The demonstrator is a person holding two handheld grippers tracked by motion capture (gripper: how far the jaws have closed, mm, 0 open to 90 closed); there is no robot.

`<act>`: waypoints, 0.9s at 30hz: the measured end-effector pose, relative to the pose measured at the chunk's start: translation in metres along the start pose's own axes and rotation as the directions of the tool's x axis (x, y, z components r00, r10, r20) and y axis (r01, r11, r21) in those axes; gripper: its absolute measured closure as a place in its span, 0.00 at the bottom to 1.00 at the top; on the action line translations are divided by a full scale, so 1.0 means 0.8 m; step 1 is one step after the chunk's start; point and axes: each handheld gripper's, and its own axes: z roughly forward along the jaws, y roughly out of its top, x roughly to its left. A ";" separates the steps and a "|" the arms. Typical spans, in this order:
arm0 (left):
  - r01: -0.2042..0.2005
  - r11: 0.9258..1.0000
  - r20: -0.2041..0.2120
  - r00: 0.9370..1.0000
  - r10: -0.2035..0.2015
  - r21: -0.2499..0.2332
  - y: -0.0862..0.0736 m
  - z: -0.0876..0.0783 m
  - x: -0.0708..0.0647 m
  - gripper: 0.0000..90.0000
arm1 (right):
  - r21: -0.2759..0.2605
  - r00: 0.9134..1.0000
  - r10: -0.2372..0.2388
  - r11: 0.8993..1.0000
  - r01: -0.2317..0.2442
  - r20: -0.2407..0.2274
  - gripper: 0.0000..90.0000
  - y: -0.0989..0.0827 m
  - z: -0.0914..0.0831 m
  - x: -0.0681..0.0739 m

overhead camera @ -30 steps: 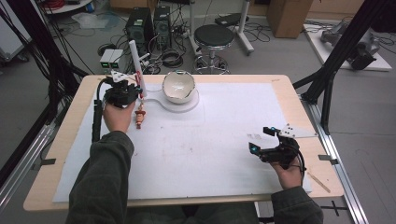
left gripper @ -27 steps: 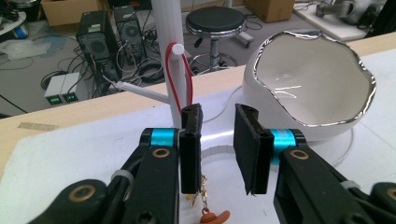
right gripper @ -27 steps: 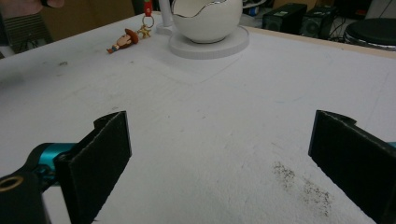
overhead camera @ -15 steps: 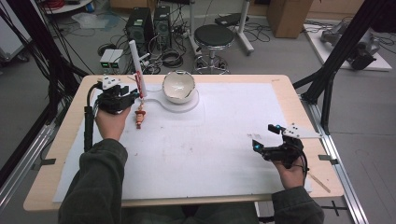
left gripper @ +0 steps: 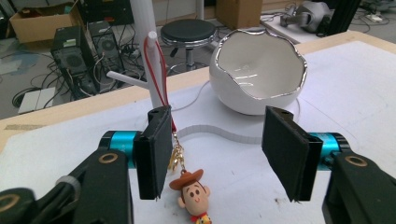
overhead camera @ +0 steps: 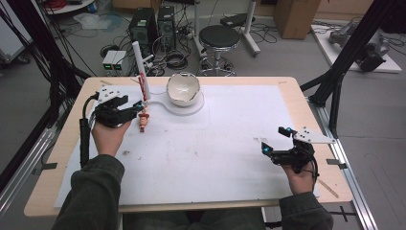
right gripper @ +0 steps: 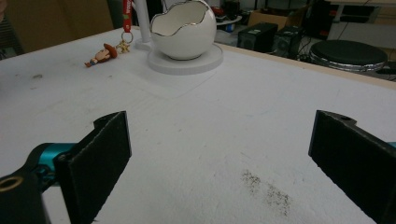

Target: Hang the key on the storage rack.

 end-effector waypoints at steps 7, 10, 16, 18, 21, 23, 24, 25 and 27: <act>-0.002 1.000 0.014 1.000 0.002 -0.007 -0.010 -0.013 -0.005 0.42 | -0.006 1.000 0.000 1.000 0.000 0.004 0.06 0.000 -0.002 0.000; -0.004 1.000 0.021 1.000 0.004 -0.007 -0.012 -0.017 -0.006 0.41 | -0.007 1.000 -0.005 1.000 0.005 0.006 0.06 0.000 -0.002 0.000; -0.015 1.000 0.027 1.000 0.015 -0.005 -0.020 -0.026 -0.009 0.38 | 0.002 1.000 0.001 1.000 -0.001 0.006 0.06 -0.001 -0.003 0.001; -0.012 1.000 0.028 1.000 0.012 -0.006 -0.024 -0.029 -0.008 0.38 | 0.002 1.000 0.002 1.000 -0.002 0.009 0.06 -0.001 -0.003 0.001; -0.012 1.000 0.033 0.999 0.012 -0.007 -0.029 -0.035 -0.008 0.38 | 0.004 1.000 0.004 1.000 -0.004 0.008 0.06 -0.002 -0.003 0.001; -0.011 1.000 0.044 0.999 0.011 -0.009 -0.032 -0.039 -0.008 0.37 | 0.011 1.000 0.010 1.000 -0.010 0.009 0.06 -0.003 -0.004 0.001; -0.011 1.000 0.043 0.999 0.011 -0.008 -0.033 -0.041 -0.008 0.37 | 0.013 1.000 0.014 1.000 -0.014 0.007 0.06 -0.003 -0.004 0.001; -0.015 1.000 0.044 0.999 0.016 -0.011 -0.034 -0.043 -0.009 0.37 | 0.013 1.000 0.014 1.000 -0.014 0.006 0.06 -0.003 -0.004 0.002; -0.017 1.000 0.052 0.999 0.017 -0.006 -0.036 -0.047 -0.010 0.36 | 0.013 1.000 0.010 1.000 -0.010 0.008 0.06 -0.003 -0.004 0.002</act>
